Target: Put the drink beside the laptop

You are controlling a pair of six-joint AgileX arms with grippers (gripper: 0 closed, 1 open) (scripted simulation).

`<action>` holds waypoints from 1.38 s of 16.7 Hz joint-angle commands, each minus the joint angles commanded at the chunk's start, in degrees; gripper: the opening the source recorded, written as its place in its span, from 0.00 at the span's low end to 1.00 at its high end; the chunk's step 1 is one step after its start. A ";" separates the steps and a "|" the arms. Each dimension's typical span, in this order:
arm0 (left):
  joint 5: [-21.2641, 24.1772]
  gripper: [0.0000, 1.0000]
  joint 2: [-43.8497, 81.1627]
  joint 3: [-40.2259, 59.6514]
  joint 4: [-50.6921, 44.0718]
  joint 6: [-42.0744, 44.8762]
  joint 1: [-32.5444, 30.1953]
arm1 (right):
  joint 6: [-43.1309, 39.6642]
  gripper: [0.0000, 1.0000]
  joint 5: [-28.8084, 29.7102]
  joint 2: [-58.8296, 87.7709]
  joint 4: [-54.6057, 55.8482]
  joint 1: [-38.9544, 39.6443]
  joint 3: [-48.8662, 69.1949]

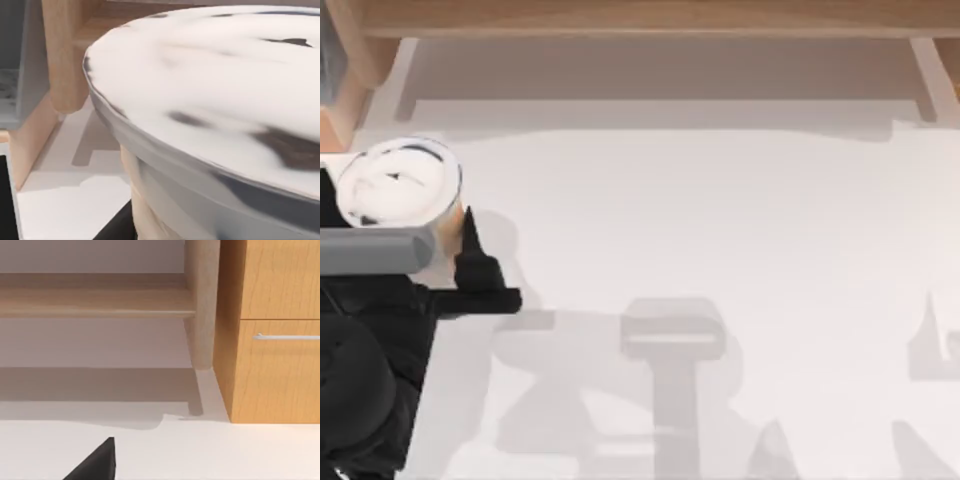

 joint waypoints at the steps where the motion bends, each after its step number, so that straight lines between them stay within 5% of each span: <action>1: 0.09 0.00 -1.25 -1.66 -0.24 0.03 0.05 | 0.00 1.00 0.00 0.00 0.00 0.00 0.00; 15: 0.52 0.00 -4.90 -7.10 -0.65 0.20 0.14 | 0.00 1.00 0.00 0.00 0.00 0.00 0.00; 23: 2.21 0.00 -0.19 -4.87 7.02 -0.11 0.92 | 0.00 1.00 0.00 0.00 0.00 0.00 0.00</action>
